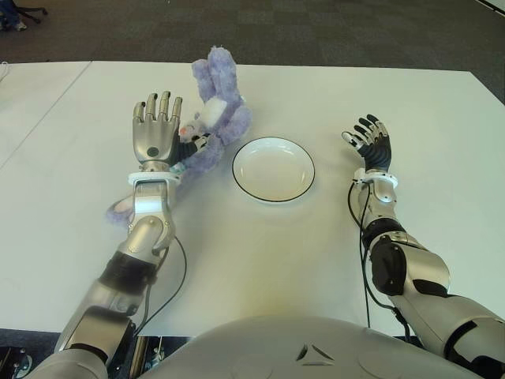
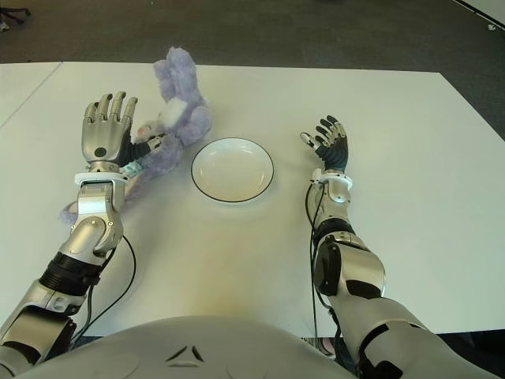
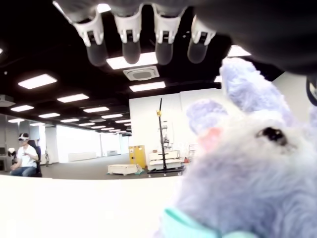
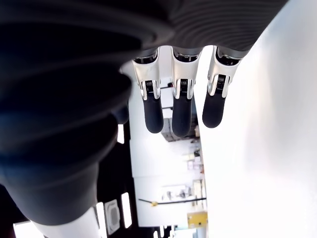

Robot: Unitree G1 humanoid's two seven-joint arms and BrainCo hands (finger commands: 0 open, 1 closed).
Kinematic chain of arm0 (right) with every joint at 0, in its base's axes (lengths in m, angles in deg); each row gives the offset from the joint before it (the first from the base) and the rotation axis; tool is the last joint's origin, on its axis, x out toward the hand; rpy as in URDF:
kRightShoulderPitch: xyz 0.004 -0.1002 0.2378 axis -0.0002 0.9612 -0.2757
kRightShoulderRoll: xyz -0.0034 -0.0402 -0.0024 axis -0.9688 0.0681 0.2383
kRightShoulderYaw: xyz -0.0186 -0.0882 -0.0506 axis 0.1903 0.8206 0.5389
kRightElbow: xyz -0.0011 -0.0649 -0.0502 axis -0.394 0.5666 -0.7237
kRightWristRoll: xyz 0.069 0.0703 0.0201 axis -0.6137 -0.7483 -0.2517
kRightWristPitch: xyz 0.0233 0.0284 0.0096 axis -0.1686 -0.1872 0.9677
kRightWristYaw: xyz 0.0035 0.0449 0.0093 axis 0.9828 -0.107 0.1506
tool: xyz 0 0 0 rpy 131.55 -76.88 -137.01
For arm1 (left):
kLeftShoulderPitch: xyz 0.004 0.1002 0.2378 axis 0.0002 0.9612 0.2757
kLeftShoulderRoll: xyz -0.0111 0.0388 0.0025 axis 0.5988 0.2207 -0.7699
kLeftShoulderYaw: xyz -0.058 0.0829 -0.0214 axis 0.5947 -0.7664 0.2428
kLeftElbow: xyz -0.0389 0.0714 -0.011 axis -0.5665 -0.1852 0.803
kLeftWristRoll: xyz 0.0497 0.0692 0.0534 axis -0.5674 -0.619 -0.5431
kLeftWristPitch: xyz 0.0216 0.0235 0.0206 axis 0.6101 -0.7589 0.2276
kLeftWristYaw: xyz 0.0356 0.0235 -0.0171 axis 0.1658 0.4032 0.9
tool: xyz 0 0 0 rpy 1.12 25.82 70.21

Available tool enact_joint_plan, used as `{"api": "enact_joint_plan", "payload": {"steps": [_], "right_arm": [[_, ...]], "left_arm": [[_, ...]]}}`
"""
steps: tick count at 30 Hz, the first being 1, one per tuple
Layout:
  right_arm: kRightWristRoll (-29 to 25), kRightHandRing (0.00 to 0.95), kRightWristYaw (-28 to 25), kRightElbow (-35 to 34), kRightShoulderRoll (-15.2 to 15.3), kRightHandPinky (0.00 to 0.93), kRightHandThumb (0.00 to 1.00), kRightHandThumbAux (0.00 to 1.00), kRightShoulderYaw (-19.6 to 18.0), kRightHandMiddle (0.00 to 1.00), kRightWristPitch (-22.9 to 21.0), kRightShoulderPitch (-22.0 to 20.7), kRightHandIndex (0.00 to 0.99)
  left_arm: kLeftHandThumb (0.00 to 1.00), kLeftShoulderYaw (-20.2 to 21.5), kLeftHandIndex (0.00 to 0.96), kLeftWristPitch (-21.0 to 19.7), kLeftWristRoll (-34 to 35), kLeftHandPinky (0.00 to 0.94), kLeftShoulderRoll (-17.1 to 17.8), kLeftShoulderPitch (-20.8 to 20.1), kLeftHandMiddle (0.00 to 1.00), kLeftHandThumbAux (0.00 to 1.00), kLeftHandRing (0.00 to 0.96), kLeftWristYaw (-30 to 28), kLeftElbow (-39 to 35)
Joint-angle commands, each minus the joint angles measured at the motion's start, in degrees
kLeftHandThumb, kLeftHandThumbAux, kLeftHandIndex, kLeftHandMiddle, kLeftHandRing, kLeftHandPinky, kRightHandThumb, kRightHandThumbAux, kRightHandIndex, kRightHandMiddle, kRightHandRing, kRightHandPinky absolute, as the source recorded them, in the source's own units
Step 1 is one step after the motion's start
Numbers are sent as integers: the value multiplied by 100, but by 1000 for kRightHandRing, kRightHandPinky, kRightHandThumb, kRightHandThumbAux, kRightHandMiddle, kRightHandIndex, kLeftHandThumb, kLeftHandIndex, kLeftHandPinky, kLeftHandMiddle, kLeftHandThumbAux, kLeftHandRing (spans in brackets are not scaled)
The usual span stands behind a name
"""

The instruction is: Put the doll into the plate.

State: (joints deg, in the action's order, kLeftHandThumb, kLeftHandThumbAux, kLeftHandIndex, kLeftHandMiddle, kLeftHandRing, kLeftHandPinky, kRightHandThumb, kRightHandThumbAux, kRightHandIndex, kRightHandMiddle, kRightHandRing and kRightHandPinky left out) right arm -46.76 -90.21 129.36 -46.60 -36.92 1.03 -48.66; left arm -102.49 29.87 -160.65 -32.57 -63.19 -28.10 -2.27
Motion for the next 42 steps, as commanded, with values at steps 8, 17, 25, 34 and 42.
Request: {"api": "enact_joint_plan", "payload": {"steps": [8,17,25,34,42], "right_arm": [[-108,222,-5,793,-468,237,107,877,-91,222,-784,1120,180],[-173,238,-106,790,-470,248,159,869,-187,241,-758,1114,214],[-179,241,-142,787,-458,245,170,865,-232,247,-748,1107,224],[-168,245,-145,782,-442,236,178,869,-237,256,-724,1117,241],[-109,245,-69,781,-434,249,167,877,-196,252,-710,1130,242]], "left_arm": [[106,-11,0,317,684,0,-91,-424,0,186,0,170,1437],[95,-99,0,688,1222,0,-162,-731,0,219,0,70,1988],[135,12,0,1919,2433,0,-679,-1774,0,286,0,193,4655],[139,-246,0,2878,2940,28,-808,-2179,0,287,0,-207,5255],[66,-445,0,3727,3325,0,-864,-2201,0,337,0,-528,5437]]}}
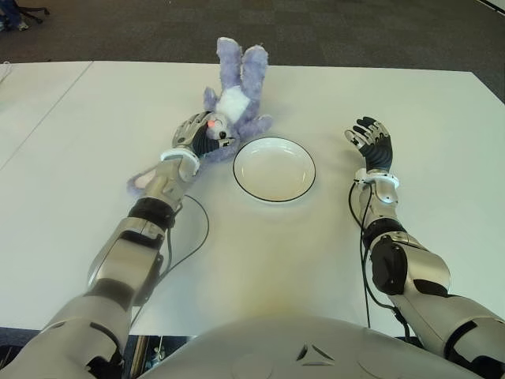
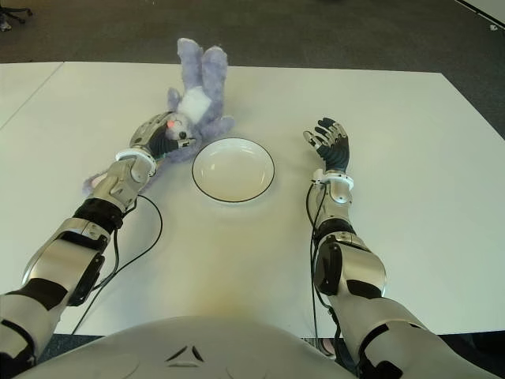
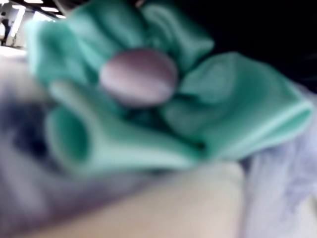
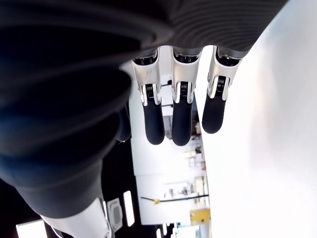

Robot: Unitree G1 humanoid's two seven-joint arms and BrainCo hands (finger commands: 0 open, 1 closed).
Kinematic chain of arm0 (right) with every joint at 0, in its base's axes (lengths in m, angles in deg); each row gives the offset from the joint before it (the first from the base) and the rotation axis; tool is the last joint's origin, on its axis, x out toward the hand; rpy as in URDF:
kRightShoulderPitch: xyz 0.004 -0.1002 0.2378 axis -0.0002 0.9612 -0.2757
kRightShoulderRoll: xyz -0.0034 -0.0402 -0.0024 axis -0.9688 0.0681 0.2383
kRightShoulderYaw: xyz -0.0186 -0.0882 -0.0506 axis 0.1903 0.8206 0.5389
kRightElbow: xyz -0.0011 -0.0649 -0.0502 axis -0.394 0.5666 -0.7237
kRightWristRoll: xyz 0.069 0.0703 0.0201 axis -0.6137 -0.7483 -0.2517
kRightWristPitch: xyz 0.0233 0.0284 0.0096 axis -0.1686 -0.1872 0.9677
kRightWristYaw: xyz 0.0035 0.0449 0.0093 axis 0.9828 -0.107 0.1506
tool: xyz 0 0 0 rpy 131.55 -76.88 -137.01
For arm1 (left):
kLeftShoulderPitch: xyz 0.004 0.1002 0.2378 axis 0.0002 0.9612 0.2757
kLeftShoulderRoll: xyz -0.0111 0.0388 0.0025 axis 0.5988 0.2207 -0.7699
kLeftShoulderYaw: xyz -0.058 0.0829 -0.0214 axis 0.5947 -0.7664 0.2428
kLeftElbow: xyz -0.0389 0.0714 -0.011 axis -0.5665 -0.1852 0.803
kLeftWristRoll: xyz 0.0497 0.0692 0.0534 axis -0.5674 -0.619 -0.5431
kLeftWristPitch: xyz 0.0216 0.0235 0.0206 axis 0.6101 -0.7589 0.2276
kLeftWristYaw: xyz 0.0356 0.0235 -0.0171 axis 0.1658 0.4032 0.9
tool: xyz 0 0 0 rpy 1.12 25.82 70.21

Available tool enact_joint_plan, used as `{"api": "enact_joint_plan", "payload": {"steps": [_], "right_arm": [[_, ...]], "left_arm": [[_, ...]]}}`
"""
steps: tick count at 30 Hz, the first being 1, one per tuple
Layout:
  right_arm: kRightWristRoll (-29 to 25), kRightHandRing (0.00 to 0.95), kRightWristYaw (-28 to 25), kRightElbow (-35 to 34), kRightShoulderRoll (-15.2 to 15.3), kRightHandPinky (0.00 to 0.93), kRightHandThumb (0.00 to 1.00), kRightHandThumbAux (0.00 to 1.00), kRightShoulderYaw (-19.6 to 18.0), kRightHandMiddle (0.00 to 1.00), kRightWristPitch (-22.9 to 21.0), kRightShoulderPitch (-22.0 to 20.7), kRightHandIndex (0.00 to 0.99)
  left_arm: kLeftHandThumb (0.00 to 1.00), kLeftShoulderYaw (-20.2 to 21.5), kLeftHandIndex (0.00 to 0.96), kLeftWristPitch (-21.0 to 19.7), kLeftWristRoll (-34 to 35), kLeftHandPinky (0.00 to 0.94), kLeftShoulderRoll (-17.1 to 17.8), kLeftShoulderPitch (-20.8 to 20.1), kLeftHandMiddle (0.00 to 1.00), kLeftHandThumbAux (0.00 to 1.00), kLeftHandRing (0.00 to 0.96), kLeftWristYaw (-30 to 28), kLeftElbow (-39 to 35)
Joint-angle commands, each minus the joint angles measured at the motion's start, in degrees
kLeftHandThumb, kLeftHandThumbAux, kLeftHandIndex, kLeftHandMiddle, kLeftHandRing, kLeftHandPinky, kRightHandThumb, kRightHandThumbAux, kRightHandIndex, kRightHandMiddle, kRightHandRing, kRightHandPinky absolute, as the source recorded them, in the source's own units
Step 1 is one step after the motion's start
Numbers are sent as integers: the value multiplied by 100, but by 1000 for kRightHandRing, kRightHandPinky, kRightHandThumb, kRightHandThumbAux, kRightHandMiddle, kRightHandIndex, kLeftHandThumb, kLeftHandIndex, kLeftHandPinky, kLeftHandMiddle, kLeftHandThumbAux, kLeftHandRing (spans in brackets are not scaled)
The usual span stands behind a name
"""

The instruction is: Put the doll into the plate.

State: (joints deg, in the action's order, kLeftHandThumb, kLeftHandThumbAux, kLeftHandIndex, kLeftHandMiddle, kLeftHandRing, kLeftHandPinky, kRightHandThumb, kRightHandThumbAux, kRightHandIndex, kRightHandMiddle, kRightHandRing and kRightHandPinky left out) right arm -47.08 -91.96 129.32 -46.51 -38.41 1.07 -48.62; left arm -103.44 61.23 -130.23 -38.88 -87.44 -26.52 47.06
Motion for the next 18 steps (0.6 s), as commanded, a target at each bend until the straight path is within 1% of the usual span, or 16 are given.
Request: {"api": "enact_joint_plan", "payload": {"steps": [1,3,5,9,14,18], "right_arm": [[-73,245,112,785,-443,248,166,877,-43,252,-711,1129,242],[-59,244,135,785,-439,248,165,878,-30,252,-717,1130,242],[-29,239,183,787,-431,245,163,877,-3,248,-742,1131,233],[31,239,280,790,-419,256,146,876,57,246,-766,1134,224],[38,237,298,791,-420,245,116,877,79,243,-760,1133,210],[60,231,341,792,-416,239,103,876,104,235,-758,1131,201]], "left_arm": [[63,-365,0,648,314,0,-226,221,0,338,0,-712,520],[62,-389,0,805,383,0,-220,220,0,339,0,-764,568],[22,-403,0,1006,473,0,-218,249,0,344,0,-844,596],[1,-426,0,1250,604,0,-222,339,0,358,0,-929,583],[0,-447,0,1329,730,2,-241,433,0,371,0,-1013,483],[0,-414,0,1274,910,26,-277,504,0,365,0,-1125,370]]}}
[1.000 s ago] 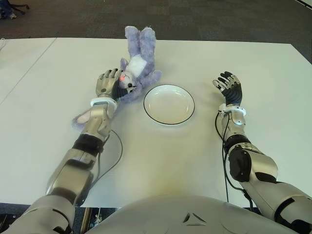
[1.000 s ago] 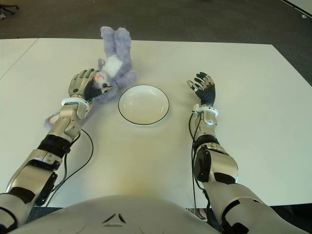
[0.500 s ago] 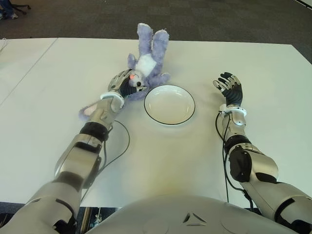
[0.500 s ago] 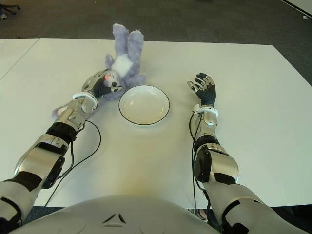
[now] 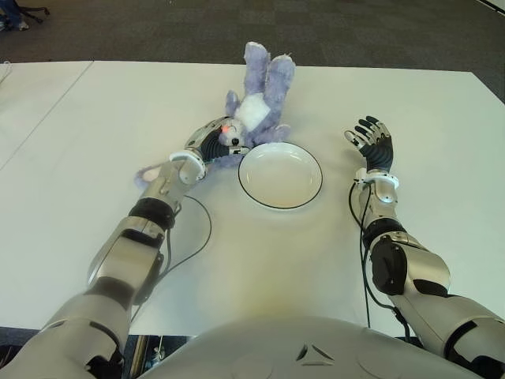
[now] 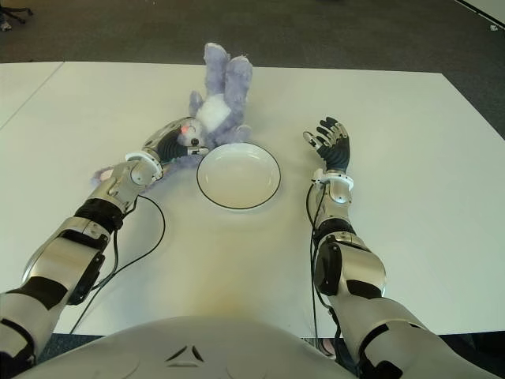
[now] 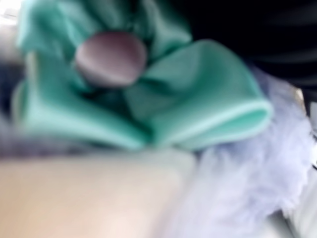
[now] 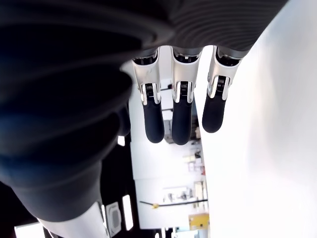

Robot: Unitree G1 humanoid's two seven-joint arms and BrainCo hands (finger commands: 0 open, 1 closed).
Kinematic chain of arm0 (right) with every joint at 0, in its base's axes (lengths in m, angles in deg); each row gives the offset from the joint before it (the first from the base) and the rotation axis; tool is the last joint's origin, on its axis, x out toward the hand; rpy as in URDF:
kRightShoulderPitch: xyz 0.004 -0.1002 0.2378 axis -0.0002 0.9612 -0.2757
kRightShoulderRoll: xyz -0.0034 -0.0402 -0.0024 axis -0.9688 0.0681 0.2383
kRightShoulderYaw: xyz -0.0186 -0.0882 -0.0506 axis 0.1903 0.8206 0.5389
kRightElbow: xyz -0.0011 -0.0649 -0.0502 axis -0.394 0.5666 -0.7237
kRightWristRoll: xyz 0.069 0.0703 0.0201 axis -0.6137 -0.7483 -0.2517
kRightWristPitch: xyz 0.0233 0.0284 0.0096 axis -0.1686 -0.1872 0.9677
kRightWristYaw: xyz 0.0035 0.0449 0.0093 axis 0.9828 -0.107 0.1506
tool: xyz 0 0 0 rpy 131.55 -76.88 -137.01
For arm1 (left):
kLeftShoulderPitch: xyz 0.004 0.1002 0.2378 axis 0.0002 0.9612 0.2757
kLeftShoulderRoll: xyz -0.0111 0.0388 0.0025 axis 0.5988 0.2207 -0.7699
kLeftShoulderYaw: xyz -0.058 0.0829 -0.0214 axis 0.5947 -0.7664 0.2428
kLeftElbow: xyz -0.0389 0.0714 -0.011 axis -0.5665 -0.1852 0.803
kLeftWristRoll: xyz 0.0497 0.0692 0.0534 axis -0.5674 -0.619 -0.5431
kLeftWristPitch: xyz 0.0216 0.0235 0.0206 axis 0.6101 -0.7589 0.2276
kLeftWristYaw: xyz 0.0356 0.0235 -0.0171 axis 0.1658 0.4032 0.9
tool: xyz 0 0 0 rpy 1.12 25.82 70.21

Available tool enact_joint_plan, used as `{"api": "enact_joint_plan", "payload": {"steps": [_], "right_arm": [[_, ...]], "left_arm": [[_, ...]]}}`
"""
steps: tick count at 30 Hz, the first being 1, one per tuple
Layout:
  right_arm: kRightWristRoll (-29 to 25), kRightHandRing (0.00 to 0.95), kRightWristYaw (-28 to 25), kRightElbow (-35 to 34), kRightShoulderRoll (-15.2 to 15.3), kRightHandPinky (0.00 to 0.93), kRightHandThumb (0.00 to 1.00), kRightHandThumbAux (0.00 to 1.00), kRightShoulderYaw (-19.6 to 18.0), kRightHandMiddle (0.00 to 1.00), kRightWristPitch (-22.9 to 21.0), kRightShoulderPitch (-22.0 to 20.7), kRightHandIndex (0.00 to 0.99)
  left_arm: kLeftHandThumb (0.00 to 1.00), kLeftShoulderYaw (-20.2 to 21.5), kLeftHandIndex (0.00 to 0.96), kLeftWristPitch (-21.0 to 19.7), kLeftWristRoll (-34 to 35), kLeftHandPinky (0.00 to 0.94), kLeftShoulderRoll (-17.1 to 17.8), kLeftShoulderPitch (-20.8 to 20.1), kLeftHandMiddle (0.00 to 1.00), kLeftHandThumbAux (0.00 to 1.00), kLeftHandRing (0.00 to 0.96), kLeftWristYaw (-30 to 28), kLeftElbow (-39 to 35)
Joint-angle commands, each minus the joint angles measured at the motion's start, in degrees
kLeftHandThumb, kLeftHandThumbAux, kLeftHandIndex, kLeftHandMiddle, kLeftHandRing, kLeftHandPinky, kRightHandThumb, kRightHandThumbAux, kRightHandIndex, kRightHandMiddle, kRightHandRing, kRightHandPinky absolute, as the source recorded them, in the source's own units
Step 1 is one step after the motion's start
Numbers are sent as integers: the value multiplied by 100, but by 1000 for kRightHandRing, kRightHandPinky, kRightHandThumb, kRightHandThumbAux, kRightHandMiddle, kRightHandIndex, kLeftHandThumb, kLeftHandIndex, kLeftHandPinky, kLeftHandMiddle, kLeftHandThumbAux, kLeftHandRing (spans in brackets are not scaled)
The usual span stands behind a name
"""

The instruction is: Put the doll into the plate.

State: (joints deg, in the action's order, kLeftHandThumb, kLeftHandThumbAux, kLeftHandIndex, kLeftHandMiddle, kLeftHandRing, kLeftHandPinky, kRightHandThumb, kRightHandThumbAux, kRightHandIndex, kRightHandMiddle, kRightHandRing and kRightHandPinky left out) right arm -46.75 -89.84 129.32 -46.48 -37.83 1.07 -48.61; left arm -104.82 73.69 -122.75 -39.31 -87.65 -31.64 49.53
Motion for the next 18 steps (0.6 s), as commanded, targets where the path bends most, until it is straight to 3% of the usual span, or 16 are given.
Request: {"api": "enact_joint_plan", "payload": {"steps": [1,5,6,9,11,12,13,14,15,18], "right_arm": [[65,231,171,794,-409,239,101,876,79,235,-773,1129,201],[102,229,209,796,-394,244,94,882,122,234,-796,1125,194],[92,234,198,796,-393,253,93,885,117,240,-797,1123,197],[54,237,157,793,-399,252,93,886,90,242,-785,1121,201],[39,238,143,792,-402,249,95,885,78,243,-777,1121,202],[33,239,139,792,-403,251,96,885,73,243,-774,1122,203],[34,239,143,792,-405,251,98,884,74,243,-769,1120,203],[39,239,151,792,-405,251,99,884,77,243,-765,1119,203],[43,237,157,792,-405,250,101,883,80,241,-763,1118,202],[65,235,177,795,-402,249,102,882,100,240,-776,1111,202]], "left_arm": [[0,-250,0,-11,230,27,-256,544,0,365,0,-648,87],[0,-191,0,-171,411,39,-384,530,0,368,0,-671,148],[0,-182,0,-206,441,99,-440,488,0,389,28,-635,254],[0,-113,13,-270,545,162,-609,304,38,405,84,-486,720],[0,-38,66,-281,657,209,-657,280,92,422,146,-440,828],[60,-6,194,-272,703,375,-678,269,269,474,329,-412,878],[78,46,226,-198,742,417,-708,264,314,486,376,-273,952],[182,88,345,-117,758,585,-735,260,483,551,528,-90,1032],[626,109,420,-58,764,768,-751,254,666,683,694,37,1089],[697,185,433,-38,812,814,-803,234,722,700,749,393,1263]]}}
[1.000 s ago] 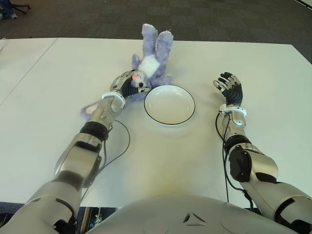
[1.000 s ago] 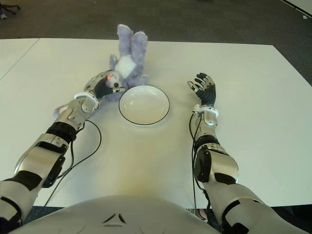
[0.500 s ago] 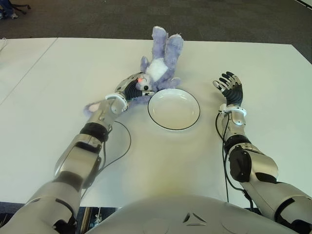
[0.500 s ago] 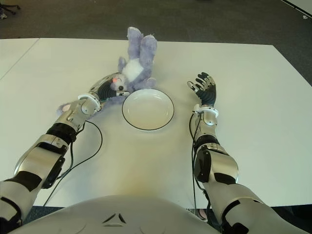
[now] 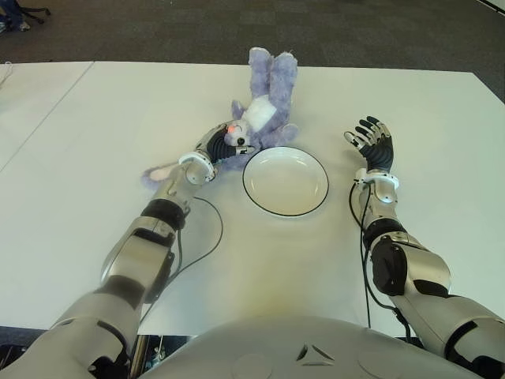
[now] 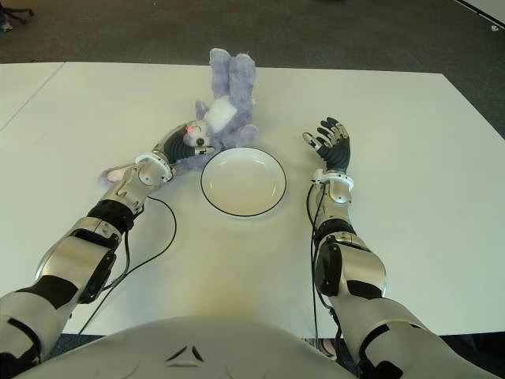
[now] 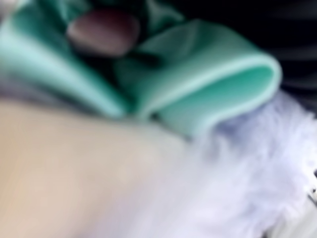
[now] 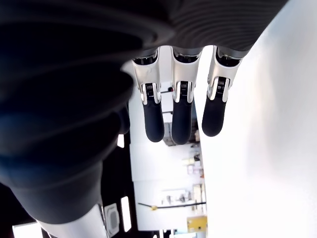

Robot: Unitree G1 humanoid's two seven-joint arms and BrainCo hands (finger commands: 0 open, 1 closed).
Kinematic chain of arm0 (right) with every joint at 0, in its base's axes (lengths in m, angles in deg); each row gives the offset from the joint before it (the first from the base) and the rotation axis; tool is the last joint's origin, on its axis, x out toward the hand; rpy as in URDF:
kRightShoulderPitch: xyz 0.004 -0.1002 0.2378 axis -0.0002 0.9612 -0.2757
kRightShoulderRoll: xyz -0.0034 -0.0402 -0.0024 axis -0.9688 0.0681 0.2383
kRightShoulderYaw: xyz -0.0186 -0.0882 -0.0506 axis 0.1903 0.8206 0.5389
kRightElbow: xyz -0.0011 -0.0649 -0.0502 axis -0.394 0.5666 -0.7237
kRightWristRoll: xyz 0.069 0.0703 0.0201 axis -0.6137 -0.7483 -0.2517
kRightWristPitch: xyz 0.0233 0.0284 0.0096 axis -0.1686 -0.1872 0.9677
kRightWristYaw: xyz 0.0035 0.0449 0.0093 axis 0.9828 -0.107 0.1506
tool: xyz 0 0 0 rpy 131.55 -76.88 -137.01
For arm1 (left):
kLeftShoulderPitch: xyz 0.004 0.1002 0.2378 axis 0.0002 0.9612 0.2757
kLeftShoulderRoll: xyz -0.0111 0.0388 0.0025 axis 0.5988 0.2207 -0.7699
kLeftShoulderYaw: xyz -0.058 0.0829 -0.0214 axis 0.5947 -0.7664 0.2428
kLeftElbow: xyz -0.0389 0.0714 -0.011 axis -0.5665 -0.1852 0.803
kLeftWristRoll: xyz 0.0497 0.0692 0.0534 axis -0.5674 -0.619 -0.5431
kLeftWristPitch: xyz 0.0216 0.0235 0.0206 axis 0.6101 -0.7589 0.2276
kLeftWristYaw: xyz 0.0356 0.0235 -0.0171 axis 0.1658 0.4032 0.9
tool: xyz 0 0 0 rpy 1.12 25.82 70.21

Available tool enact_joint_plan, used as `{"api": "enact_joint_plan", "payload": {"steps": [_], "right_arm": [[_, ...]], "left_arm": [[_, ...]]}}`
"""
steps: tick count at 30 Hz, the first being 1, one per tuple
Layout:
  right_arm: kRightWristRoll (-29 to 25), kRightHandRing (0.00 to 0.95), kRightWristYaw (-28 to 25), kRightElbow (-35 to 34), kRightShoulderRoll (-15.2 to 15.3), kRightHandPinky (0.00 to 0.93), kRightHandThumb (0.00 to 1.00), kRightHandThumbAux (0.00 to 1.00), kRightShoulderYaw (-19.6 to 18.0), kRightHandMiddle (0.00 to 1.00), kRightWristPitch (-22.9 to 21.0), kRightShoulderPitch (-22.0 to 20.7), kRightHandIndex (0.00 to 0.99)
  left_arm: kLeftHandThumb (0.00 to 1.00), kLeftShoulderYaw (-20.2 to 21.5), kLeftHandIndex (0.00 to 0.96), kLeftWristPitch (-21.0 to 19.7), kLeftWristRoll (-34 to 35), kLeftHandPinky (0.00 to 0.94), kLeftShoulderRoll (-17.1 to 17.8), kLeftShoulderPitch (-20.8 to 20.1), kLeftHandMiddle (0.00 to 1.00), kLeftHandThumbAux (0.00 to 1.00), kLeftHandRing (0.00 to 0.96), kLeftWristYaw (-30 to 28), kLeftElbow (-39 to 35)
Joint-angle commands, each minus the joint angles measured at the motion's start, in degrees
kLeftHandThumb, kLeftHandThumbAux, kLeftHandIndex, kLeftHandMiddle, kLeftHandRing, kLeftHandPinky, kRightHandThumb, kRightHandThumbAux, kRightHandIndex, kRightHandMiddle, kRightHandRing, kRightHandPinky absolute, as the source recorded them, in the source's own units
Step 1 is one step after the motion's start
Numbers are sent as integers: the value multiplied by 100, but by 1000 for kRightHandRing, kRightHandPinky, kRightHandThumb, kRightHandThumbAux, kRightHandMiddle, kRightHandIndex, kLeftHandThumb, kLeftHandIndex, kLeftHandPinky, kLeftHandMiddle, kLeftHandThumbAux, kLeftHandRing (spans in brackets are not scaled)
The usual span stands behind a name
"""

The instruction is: Put the doll into the plate.

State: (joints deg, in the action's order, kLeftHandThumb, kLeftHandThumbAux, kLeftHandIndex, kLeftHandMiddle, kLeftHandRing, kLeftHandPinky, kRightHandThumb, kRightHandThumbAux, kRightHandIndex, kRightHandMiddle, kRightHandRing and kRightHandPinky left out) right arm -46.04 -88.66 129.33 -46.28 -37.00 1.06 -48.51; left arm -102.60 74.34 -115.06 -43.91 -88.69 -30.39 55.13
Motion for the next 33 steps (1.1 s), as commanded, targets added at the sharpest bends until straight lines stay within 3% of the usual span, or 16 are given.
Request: {"api": "enact_joint_plan", "payload": {"steps": [1,13,33], "right_arm": [[-3,237,64,794,-422,254,102,882,22,241,-776,1099,204],[78,247,225,802,-437,266,106,880,111,250,-803,1081,217],[72,241,291,800,-470,261,81,885,191,244,-765,1079,209]], "left_arm": [[714,-9,438,-119,65,832,-364,333,763,699,772,376,746],[743,-33,441,-431,-168,854,-348,266,839,696,840,1560,767],[744,-236,442,-519,-402,838,-213,83,836,695,829,2276,684]]}}
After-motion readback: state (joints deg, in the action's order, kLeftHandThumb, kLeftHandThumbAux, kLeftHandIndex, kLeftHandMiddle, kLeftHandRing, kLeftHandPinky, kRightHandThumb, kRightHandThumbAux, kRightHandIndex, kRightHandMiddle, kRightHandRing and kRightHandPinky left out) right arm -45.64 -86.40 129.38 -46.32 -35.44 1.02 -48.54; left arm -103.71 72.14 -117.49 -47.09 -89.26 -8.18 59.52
